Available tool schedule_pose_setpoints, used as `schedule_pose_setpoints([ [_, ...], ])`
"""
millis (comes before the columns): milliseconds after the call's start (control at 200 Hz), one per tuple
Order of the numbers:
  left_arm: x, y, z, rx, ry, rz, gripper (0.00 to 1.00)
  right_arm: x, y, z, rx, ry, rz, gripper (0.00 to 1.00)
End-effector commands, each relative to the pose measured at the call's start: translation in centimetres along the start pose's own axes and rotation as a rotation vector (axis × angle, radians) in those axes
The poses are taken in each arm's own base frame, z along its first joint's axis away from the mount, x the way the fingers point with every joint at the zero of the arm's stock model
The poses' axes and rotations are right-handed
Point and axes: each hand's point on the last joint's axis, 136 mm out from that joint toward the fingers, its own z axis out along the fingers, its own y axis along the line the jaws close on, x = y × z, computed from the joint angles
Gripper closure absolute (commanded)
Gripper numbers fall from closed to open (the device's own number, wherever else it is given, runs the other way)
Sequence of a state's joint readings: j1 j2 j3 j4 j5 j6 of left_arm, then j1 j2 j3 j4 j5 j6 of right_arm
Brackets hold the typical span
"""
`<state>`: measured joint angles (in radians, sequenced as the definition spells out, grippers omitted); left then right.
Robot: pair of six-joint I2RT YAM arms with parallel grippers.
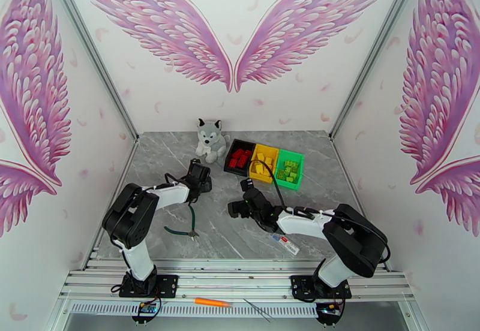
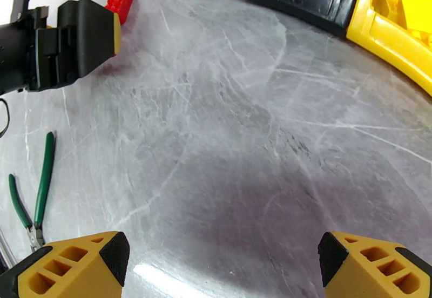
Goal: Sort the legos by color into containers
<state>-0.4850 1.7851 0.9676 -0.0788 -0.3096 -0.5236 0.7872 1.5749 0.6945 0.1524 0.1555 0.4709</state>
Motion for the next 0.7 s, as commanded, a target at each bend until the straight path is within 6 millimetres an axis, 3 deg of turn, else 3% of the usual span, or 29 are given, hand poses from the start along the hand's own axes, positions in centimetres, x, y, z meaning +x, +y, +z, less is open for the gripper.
schedule_pose_setpoints([
  [0,-0.7,-0.8,-1.9,0.037,-0.018,0.014,0.41,-2.0,-0.8,-0.8,0.019,-0.072,0.021,0.01],
  [215,-3.9,-6.4,-3.8,0.199,-0.071,0.085,0.42,-3.2,-2.8,-1.8,0.054,-0.103,0.073,0.01],
  [350,-6.4,-9.9,-4.0,0.279,-0.107,0.109,0.42,-2.7,-4.3,-2.6,0.090,-0.111,0.097,0.01],
  [440,-7.4,-12.0,-3.4,0.321,-0.113,0.125,0.42,-2.4,-5.3,-3.2,0.114,-0.112,0.107,0.01],
  [470,-8.8,-13.2,-3.8,0.346,-0.138,0.123,0.42,-2.3,-5.5,-3.4,0.121,-0.114,0.110,0.01],
  [695,-11.5,-18.0,-1.5,0.424,-0.151,0.119,0.41,-1.9,-6.7,-5.2,0.155,-0.125,0.115,0.01],
])
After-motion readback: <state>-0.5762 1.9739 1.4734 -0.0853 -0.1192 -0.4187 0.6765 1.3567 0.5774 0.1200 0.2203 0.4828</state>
